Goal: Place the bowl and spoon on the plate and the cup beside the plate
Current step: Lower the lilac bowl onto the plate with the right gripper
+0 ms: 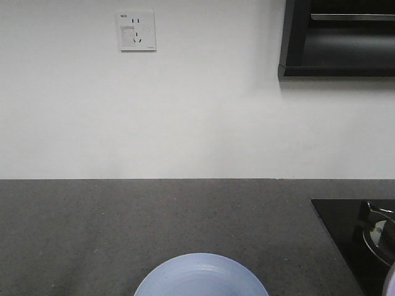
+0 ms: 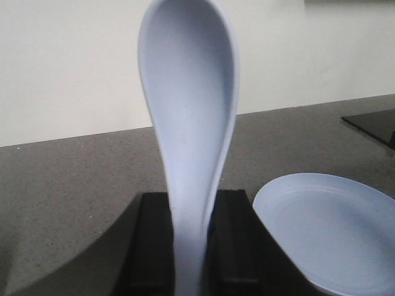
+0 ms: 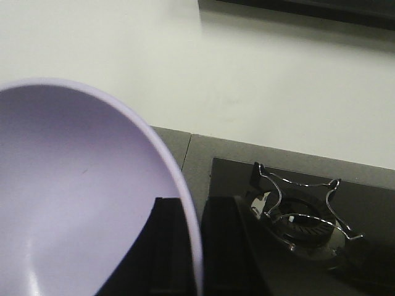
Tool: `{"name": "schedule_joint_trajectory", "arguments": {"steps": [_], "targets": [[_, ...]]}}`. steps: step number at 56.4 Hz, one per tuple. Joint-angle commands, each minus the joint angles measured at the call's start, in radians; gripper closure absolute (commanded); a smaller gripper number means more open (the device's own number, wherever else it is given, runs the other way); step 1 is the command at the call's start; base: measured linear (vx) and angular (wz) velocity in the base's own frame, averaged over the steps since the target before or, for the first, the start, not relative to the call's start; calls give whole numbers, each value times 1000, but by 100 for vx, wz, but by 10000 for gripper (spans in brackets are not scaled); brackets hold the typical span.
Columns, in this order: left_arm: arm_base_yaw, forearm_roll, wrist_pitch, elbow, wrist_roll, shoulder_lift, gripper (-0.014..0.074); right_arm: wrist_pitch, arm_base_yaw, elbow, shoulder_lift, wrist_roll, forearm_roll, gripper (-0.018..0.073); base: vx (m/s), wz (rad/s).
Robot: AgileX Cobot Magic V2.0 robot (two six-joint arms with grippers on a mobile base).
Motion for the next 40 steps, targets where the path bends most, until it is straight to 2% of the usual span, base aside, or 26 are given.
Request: {"name": "schedule_joint_trajectory", "arguments": {"steps": [1, 40], "targets": [[-7, -24, -71, -25, -3, 9, 595, -83, 2, -26, 12, -8, -17, 568, 17, 2], [-7, -24, -71, -25, -3, 9, 596, -83, 2, -26, 12, -8, -17, 568, 4, 2]]}}
